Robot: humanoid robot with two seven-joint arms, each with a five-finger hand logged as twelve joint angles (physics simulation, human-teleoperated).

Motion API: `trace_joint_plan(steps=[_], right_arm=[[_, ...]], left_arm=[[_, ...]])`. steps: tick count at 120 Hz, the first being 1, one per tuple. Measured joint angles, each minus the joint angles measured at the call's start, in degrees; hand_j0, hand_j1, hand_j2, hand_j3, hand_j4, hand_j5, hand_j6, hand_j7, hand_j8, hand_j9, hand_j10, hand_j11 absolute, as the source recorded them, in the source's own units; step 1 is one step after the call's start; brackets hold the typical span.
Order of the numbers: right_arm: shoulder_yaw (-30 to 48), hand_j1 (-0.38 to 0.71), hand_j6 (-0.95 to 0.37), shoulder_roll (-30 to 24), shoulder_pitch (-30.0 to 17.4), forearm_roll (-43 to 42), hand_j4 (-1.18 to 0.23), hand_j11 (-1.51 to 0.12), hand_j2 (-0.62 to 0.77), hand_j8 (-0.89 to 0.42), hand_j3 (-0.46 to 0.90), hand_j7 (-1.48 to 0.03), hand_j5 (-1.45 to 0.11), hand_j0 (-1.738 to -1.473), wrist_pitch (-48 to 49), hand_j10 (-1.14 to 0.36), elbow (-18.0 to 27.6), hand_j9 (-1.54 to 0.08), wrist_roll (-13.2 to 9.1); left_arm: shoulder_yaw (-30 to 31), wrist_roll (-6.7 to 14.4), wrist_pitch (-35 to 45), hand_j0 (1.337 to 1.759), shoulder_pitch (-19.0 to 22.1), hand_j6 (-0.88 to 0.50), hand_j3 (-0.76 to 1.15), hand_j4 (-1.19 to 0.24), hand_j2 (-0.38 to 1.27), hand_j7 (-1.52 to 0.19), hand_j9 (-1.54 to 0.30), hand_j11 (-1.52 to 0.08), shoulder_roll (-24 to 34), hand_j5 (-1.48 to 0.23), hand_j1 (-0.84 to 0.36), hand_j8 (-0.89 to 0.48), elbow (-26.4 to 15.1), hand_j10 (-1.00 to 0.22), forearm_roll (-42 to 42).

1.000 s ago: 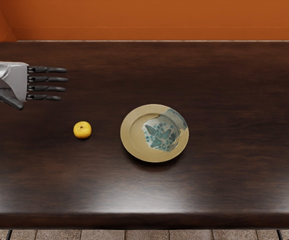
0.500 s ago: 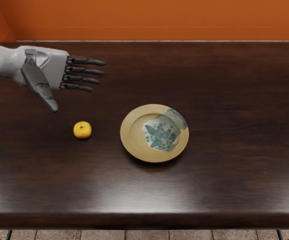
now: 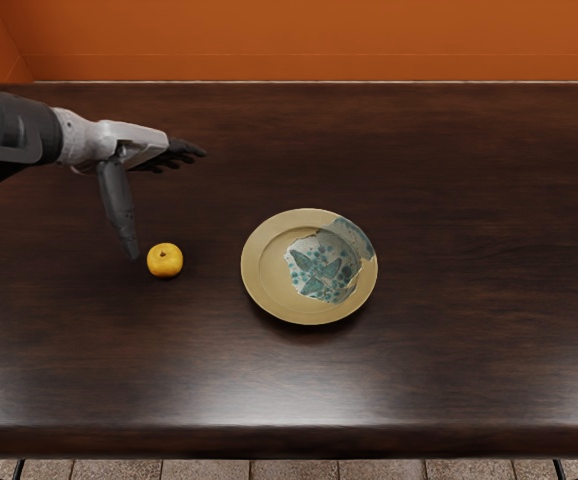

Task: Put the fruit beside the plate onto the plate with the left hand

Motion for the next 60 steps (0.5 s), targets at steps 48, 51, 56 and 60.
trace_joint_plan(steps=[48,51,56,60], right_arm=[[0.07,-0.31,-0.03,0.00,0.00,0.00,-0.03,-0.04,-0.01,-0.03,0.00,-0.04,-0.04,-1.658,0.00,-0.03,-0.02,-0.04,0.00],[0.07,-0.31,-0.03,0.00,0.00,0.00,-0.03,-0.04,-0.01,-0.03,0.00,-0.04,-0.04,-1.658,0.00,-0.03,-0.03,-0.04,0.00],[0.07,-0.31,-0.03,0.00,0.01,0.00,-0.03,-0.04,-0.01,-0.03,0.00,-0.04,-0.04,-1.658,0.00,-0.03,-0.05,-0.04,-0.02],[0.07,-0.31,-0.03,0.00,0.01,0.00,-0.03,-0.04,-0.01,-0.03,0.00,-0.04,-0.04,-1.658,0.00,-0.03,-0.06,-0.04,-0.02]], left_arm=[[6.44,0.00,13.52,1.658,5.16,0.00,0.00,0.00,0.00,0.00,0.00,0.00,-2.08,0.00,0.35,0.00,-7.03,0.00,12.31],[6.62,0.00,13.97,1.658,5.26,0.00,0.00,0.00,0.00,0.00,0.00,0.00,-2.66,0.00,0.35,0.00,-7.06,0.00,13.20],[7.38,0.00,15.00,1.658,5.27,0.00,0.00,0.00,0.00,0.00,0.00,0.00,-3.36,0.00,0.35,0.00,-7.07,0.00,15.11],[8.27,0.00,16.09,1.658,5.28,0.00,0.00,0.00,0.00,0.00,0.00,0.00,-3.94,0.00,0.35,0.00,-7.05,0.00,16.75]])
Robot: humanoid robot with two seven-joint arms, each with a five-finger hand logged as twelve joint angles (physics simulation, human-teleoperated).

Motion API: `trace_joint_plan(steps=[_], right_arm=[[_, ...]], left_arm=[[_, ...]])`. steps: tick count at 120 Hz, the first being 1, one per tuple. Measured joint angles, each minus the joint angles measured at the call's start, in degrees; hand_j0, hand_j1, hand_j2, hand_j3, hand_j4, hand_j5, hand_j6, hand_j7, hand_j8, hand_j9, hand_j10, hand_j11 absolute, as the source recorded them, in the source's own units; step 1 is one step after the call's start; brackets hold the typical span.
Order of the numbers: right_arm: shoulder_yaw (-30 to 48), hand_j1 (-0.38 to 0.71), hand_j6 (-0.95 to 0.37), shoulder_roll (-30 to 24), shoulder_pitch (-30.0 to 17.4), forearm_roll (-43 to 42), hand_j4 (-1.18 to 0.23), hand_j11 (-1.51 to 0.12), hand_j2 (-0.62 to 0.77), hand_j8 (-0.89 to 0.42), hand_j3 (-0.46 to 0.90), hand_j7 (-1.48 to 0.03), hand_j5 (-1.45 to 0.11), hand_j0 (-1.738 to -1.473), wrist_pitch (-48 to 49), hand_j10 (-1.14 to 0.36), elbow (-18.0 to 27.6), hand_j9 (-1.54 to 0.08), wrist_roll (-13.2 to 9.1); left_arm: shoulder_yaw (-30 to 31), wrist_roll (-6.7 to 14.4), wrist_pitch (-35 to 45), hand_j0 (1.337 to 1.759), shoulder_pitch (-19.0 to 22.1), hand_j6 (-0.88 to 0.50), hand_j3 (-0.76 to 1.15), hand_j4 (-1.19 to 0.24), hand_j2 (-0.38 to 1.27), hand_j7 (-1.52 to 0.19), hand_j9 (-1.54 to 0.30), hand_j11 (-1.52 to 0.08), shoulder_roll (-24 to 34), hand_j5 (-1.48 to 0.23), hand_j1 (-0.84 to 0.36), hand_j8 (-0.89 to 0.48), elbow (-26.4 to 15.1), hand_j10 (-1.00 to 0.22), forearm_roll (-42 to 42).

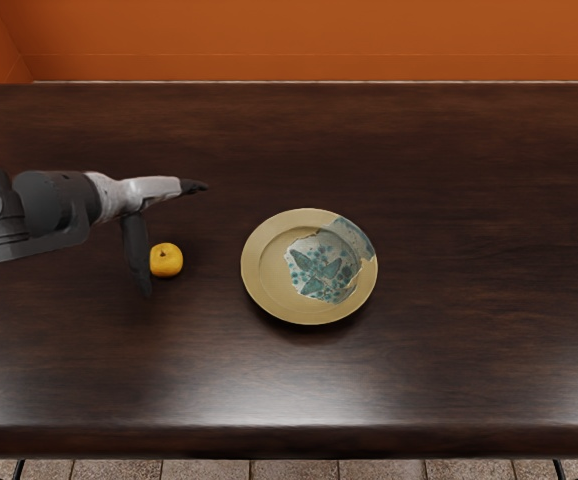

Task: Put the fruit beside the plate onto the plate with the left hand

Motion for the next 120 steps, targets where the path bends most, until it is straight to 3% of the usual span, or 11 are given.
trace_joint_plan(steps=[25,62,92,120], right_arm=[[0.00,-0.31,-0.03,0.00,0.04,0.01,-0.03,-0.04,-0.01,-0.03,0.00,-0.04,-0.04,-1.658,0.00,-0.03,-0.05,-0.04,0.00],[0.08,-0.31,-0.03,0.00,0.30,0.03,-0.03,-0.04,-0.01,-0.03,0.00,-0.04,-0.04,-1.658,0.00,-0.03,-0.19,-0.04,-0.01],[0.09,-0.31,-0.03,0.00,0.34,0.05,-0.03,-0.04,-0.01,-0.03,0.00,-0.04,-0.04,-1.658,0.00,-0.03,-0.24,-0.04,-0.06],[0.09,-0.31,-0.03,0.00,0.35,0.04,-0.03,-0.04,-0.01,-0.03,0.00,-0.04,-0.04,-1.658,0.00,-0.03,-0.29,-0.04,-0.07]], left_arm=[[5.91,0.00,7.68,1.658,0.09,0.00,0.00,0.00,0.00,0.00,0.00,0.00,-2.47,0.00,0.35,0.00,0.54,0.00,7.22],[8.81,0.00,13.60,1.658,1.80,-0.01,0.00,0.00,0.00,0.00,0.00,0.00,-5.52,0.00,0.35,-0.01,2.57,0.00,8.82],[9.02,0.00,14.72,1.658,3.28,-0.15,0.00,-0.15,0.03,-0.19,-0.19,-0.19,-7.26,-0.19,0.17,-0.15,5.66,-0.15,8.43],[9.94,0.00,18.26,1.658,3.73,-0.21,0.00,-0.21,0.04,-0.27,-0.27,-0.27,-10.03,-0.27,0.10,-0.21,9.03,-0.21,8.86]])
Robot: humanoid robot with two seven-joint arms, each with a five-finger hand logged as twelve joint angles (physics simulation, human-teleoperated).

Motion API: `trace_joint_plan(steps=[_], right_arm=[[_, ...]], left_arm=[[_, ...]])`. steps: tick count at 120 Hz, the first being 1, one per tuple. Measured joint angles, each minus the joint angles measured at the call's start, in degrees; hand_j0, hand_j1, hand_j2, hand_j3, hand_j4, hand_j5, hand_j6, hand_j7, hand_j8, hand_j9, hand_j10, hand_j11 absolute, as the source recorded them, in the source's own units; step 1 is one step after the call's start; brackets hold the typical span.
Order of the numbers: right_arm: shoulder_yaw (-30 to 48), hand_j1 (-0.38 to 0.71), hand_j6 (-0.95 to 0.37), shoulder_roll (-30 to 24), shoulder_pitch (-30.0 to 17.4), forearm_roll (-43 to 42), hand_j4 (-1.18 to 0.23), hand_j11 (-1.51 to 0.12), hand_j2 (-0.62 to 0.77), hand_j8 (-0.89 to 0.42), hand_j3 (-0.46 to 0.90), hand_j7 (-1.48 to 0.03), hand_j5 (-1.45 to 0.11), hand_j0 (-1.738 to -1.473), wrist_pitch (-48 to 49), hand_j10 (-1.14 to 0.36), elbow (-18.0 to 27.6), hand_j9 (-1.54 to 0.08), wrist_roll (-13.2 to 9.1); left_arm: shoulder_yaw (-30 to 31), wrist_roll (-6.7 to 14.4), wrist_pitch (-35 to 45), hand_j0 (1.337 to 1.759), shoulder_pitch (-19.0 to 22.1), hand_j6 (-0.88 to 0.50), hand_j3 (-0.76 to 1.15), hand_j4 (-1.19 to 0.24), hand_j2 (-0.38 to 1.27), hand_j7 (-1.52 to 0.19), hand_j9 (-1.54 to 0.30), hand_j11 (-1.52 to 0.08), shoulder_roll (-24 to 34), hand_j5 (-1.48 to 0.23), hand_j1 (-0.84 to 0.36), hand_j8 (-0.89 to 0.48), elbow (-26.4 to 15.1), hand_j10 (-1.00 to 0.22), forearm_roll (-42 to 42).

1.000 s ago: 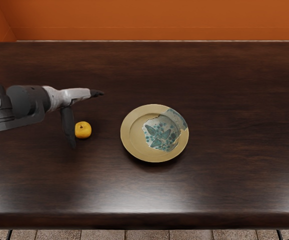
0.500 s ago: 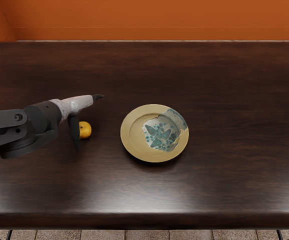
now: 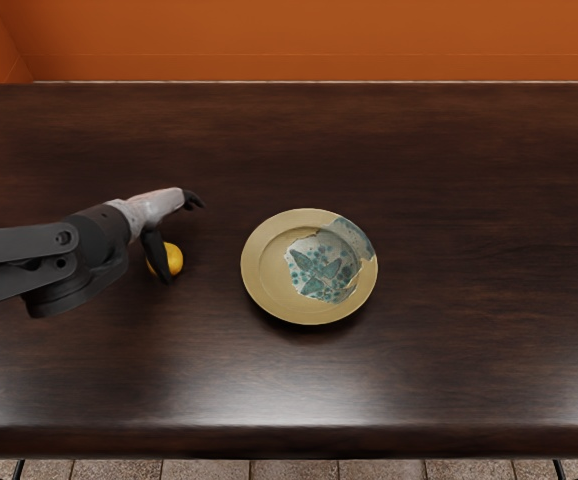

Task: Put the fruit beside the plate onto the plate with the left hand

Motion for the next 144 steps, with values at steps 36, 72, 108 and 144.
trace_joint_plan(steps=[36,72,108,144], right_arm=[[0.00,-0.31,-0.03,0.00,0.03,0.01,-0.03,-0.04,-0.01,-0.03,0.00,-0.04,-0.04,-1.658,0.00,-0.03,-0.01,-0.04,0.00],[0.00,-0.31,-0.03,0.00,0.09,0.01,-0.03,-0.04,-0.01,-0.03,0.00,-0.04,-0.04,-1.658,0.00,-0.03,-0.01,-0.04,0.00],[0.00,-0.31,-0.03,0.00,0.09,0.01,-0.03,-0.04,-0.01,-0.03,0.00,-0.04,-0.04,-1.658,0.00,-0.03,-0.01,-0.04,0.00],[-0.03,-0.31,-0.03,0.00,0.09,0.01,-0.03,-0.04,-0.01,-0.03,0.00,-0.04,-0.04,-1.658,0.00,-0.03,-0.01,-0.04,0.00]], left_arm=[[0.95,0.00,1.39,1.658,0.20,-0.27,0.00,-0.26,0.05,-0.34,-0.34,-0.34,-1.20,-0.34,0.04,-0.27,1.07,-0.26,-0.03],[1.20,0.00,1.43,1.658,0.75,-0.31,0.00,-0.31,0.06,-0.39,-0.39,-0.39,-0.49,-0.40,-0.01,-0.31,0.67,-0.31,-0.06],[1.18,0.00,1.35,1.658,0.57,-0.39,0.00,-0.39,0.08,-0.50,-0.50,-0.50,-0.20,-0.50,-0.11,-0.39,-0.74,-0.39,-0.09],[1.21,0.00,1.49,1.658,0.96,-0.43,0.00,-0.43,0.09,-0.55,-0.55,-0.55,1.65,-0.55,-0.16,-0.43,-2.50,-0.43,-0.05]])
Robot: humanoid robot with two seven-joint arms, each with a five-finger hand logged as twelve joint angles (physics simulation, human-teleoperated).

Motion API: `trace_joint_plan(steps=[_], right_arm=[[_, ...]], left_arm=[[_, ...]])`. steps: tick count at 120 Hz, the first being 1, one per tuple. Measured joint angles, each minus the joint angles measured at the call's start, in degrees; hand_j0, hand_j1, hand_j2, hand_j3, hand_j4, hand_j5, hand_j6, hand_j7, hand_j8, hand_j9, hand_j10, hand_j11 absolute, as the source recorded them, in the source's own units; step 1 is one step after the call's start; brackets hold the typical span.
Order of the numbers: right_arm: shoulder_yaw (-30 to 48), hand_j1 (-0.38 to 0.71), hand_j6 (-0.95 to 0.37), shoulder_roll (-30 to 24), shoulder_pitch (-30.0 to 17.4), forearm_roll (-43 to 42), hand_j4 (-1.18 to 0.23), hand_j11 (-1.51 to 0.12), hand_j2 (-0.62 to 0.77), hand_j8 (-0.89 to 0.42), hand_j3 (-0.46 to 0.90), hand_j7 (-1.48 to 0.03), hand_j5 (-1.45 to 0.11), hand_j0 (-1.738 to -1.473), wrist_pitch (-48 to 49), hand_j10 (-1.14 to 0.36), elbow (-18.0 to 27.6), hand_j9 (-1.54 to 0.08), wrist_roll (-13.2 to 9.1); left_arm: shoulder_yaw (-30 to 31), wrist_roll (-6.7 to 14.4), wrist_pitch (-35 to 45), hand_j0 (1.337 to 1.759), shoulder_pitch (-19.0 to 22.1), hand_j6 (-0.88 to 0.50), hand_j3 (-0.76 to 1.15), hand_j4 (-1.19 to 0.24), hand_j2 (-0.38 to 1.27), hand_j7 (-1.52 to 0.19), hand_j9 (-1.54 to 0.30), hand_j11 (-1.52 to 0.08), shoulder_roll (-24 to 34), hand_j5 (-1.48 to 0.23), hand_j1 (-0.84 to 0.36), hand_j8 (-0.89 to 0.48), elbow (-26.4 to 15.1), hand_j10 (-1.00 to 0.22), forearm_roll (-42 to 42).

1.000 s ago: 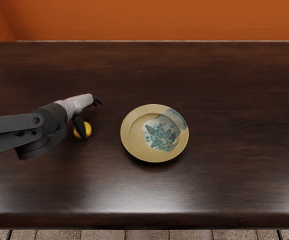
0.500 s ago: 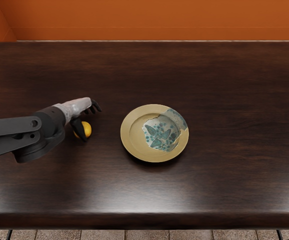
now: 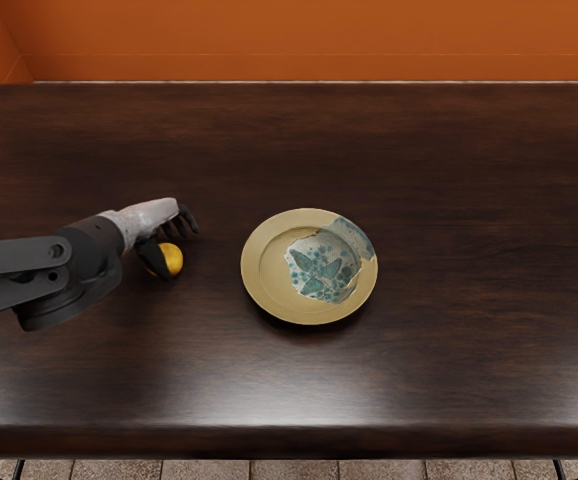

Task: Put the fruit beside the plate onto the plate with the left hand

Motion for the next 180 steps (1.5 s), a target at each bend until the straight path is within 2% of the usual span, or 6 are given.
trace_joint_plan(steps=[39,102,147,157,160,180], right_arm=[[-0.06,-0.31,-0.03,0.00,0.00,-0.02,-0.03,-0.04,-0.01,-0.03,0.00,-0.04,-0.04,-1.658,0.00,-0.03,0.00,-0.04,0.00],[-0.06,-0.31,-0.03,0.00,0.07,0.00,-0.03,-0.04,-0.01,-0.03,0.00,-0.04,-0.04,-1.658,0.00,-0.03,0.00,-0.04,0.00],[-0.07,-0.31,-0.03,0.00,0.08,-0.01,-0.03,-0.04,-0.01,-0.03,0.00,-0.04,-0.04,-1.658,0.00,-0.03,0.00,-0.04,0.00],[-0.07,-0.31,-0.03,0.00,0.08,-0.01,-0.03,-0.04,-0.01,-0.03,0.00,-0.04,-0.04,-1.658,0.00,-0.03,0.00,-0.04,0.00],[-0.07,-0.31,-0.03,0.00,0.08,-0.01,-0.03,-0.04,-0.01,-0.03,0.00,-0.04,-0.04,-1.658,0.00,-0.03,0.00,-0.04,0.00],[-0.07,-0.31,-0.03,0.00,0.09,-0.01,-0.03,-0.04,-0.01,-0.03,0.00,-0.04,-0.04,-1.658,0.00,-0.03,0.00,-0.04,0.00]], left_arm=[[0.65,-0.02,2.43,1.658,0.65,-0.44,0.00,-0.44,0.11,-0.57,-0.57,-0.57,0.28,-0.57,-0.17,-0.44,-0.18,-0.44,2.73],[0.96,0.04,2.85,1.652,1.88,-0.49,0.00,-0.49,0.08,-0.65,-0.67,-0.67,-0.17,-0.65,-0.29,-0.45,-0.12,-0.48,4.10],[1.01,-0.03,2.88,1.647,2.24,-0.49,0.00,-0.56,0.28,-0.71,-0.75,-0.75,-0.08,-0.68,-0.39,-0.41,0.08,-0.50,4.59],[1.07,-0.03,2.89,1.643,2.41,-0.48,0.00,-0.60,0.20,-0.72,-0.77,-0.78,-0.17,-0.67,-0.37,-0.39,0.22,-0.49,5.02],[1.09,-0.04,2.91,1.643,2.37,-0.49,0.00,-0.61,0.27,-0.72,-0.78,-0.78,-0.17,-0.67,-0.36,-0.39,0.24,-0.50,5.00],[1.19,-0.03,3.00,1.649,2.33,-0.51,0.00,-0.66,0.24,-0.74,-0.80,-0.80,-0.24,-0.66,-0.33,-0.40,0.33,-0.51,4.82]])
